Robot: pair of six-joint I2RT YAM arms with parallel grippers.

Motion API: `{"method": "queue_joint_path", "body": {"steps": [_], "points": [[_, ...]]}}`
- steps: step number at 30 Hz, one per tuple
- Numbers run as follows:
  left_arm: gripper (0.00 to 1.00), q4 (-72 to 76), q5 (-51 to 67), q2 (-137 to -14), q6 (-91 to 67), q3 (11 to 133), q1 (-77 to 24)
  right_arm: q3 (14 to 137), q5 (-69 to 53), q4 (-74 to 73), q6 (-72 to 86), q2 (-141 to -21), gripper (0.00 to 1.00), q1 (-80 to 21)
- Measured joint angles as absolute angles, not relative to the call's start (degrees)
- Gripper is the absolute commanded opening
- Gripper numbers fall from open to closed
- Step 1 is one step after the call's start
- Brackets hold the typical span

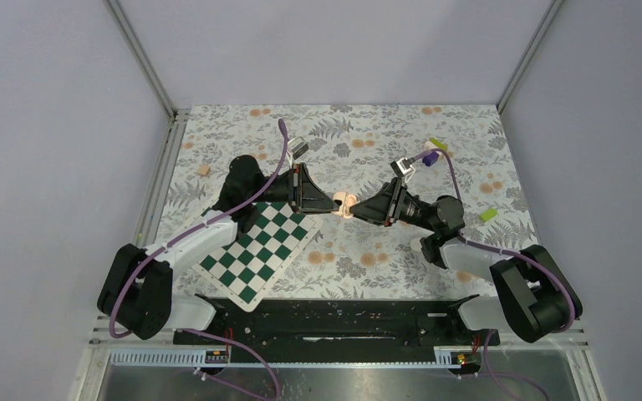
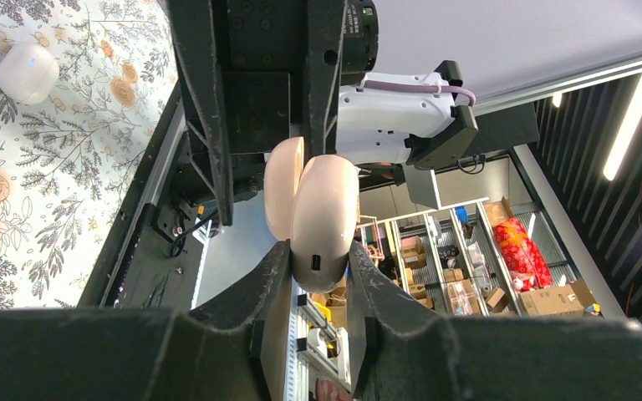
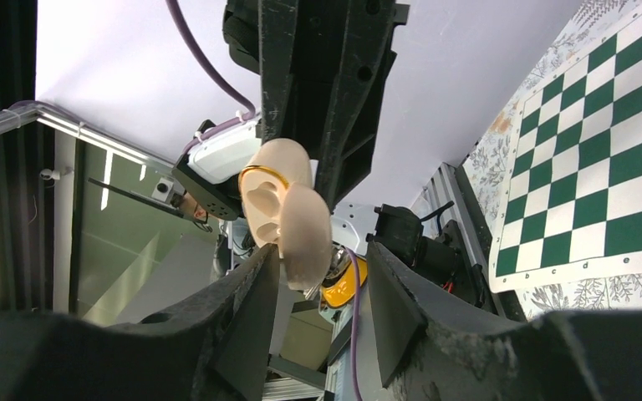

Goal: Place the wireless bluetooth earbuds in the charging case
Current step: Pass from the left arm to the right

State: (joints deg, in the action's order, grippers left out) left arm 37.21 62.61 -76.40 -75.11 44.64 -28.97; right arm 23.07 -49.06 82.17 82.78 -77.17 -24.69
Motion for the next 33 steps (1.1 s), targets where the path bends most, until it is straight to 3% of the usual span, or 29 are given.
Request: {"method": "queue_joint_path", "body": {"steps": [6,13,23,30,33], "points": [[0.00,37.26,62.78,-76.71,-75.11,44.64,-28.97,23.22,-49.01,82.24,83.11,-75.59,0.50,-24.69],[0.00,37.52,62.85,-76.71,-75.22,44.64,-28.97,24.14,-49.12,82.17,83.46,-75.59,0.39,-24.69],[0.00,38.33,63.20,-76.71,-75.48,44.64,-28.95,24.14,-49.10,81.93,83.46,-75.59,0.32,-24.69],[0.00,38.59,63.24,-76.71,-75.53,44.64,-28.97,24.14,-49.06,81.91,83.53,-75.59,0.09,-24.69],[0.12,38.61,63.24,-76.71,-75.53,44.64,-28.97,24.14,-49.04,81.91,83.68,-75.59,0.00,-24.69]]}}
